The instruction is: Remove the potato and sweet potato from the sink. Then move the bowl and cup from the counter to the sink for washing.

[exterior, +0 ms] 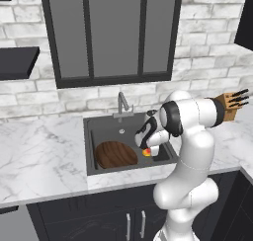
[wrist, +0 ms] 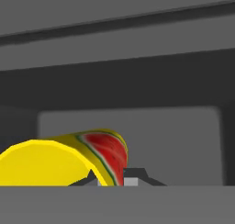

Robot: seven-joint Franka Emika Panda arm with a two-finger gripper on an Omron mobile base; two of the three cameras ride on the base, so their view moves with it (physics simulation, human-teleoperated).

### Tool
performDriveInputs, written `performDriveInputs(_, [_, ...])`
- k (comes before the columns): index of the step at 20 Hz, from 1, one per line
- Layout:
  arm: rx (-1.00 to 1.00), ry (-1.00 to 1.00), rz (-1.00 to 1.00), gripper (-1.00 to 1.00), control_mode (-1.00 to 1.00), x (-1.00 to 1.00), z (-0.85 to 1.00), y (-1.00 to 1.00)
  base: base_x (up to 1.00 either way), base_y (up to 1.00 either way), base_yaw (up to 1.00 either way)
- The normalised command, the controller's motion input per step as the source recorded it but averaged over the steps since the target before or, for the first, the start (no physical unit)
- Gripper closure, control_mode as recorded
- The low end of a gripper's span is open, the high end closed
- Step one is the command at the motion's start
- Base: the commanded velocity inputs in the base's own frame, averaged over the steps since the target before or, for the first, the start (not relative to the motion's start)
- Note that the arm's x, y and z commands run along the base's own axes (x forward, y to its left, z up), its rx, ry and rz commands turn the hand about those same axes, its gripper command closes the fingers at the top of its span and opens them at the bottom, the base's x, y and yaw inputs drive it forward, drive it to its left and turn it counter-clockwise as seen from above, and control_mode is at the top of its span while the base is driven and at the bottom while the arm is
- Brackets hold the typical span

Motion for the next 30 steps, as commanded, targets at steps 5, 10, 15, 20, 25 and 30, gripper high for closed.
performDriveInputs(5, [0.0, -0.02, 0.0, 1.0, -1.0, 0.11, -0.16, 0.0, 0.0, 0.0, 0.0])
performDriveInputs(10, [0.0, 0.0, 0.0, 1.0, -1.0, 0.08, -0.16, 0.0, 0.0, 0.0, 0.0])
performDriveInputs(15, [0.0, 0.0, 0.0, 1.0, -1.0, 0.07, -0.14, 0.0, 0.0, 0.0, 0.0])
performDriveInputs(20, [0.0, 0.0, 0.0, 1.0, -1.0, 0.09, -0.16, 0.0, 0.0, 0.0, 0.0])
performDriveInputs(25, [0.0, 0.0, 0.0, 1.0, -1.0, 0.09, -0.18, 0.0, 0.0, 0.0, 0.0])
performDriveInputs(30, [0.0, 0.0, 0.0, 1.0, -1.0, 0.07, -0.18, 0.0, 0.0, 0.0, 0.0])
